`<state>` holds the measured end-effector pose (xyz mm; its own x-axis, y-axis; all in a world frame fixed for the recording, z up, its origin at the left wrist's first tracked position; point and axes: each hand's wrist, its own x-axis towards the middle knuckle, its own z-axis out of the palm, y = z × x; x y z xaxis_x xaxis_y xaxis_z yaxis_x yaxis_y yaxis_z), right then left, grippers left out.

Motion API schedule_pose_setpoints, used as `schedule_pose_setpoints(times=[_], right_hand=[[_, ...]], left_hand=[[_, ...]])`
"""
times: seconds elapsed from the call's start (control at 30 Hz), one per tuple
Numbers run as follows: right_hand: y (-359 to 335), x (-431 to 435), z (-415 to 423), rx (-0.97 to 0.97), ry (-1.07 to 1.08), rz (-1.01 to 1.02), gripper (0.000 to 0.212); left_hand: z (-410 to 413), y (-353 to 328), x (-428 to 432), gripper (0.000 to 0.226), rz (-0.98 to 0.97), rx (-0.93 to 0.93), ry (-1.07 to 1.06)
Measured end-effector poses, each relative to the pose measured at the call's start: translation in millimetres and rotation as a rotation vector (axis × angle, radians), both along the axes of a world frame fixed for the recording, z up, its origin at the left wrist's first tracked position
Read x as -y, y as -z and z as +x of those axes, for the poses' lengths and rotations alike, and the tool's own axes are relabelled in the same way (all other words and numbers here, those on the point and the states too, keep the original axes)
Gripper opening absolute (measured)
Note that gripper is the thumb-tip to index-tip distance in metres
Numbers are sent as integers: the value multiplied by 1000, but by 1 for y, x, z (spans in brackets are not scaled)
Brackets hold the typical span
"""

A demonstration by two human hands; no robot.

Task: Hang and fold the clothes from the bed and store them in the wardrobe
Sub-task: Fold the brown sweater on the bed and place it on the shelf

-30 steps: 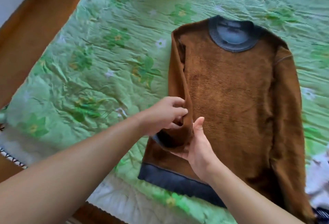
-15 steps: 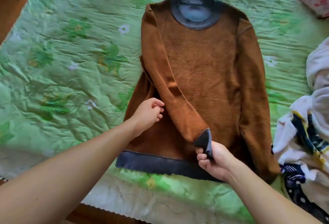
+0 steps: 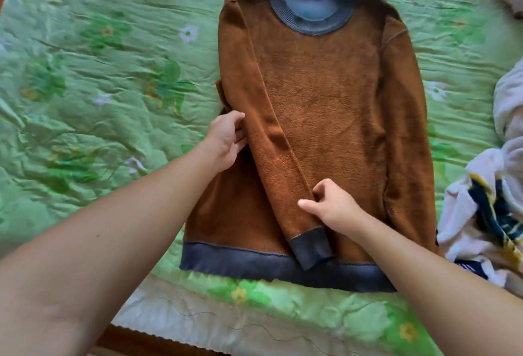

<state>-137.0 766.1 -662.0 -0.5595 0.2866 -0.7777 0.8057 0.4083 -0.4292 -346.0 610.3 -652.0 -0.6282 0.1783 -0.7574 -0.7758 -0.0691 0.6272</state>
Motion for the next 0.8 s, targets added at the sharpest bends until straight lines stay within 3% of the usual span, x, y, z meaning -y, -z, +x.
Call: schedule_pose_setpoints(times=[0.17, 0.23, 0.3, 0.37, 0.47, 0.57, 0.67, 0.8], right_hand=[[11, 2, 0, 74, -38, -134, 33], [11, -9, 4, 154, -171, -52, 29], [7, -18, -2, 278, -387, 82, 37], [0, -26, -31, 275, -501, 234, 47], [-8, -33, -102, -16, -251, 241, 42], [-9, -33, -181, -198, 114, -33, 34], [-8, -22, -251, -295, 197, -146, 50], [-1, -4, -313, -250, 257, -261, 65]], left_hand=[[-30, -10, 3, 21, 180, 104, -56], [-43, -12, 7, 17, 151, 86, -74], [-55, -10, 9, 17, 76, 70, -61], [-64, -8, 8, 16, 93, 98, -35], [-74, -3, 2, 15, 127, 85, -42], [-88, 7, -7, 38, 104, -45, -198], [-103, 15, -10, 46, 75, -89, -242], [-112, 20, -4, 26, 45, -57, -99]])
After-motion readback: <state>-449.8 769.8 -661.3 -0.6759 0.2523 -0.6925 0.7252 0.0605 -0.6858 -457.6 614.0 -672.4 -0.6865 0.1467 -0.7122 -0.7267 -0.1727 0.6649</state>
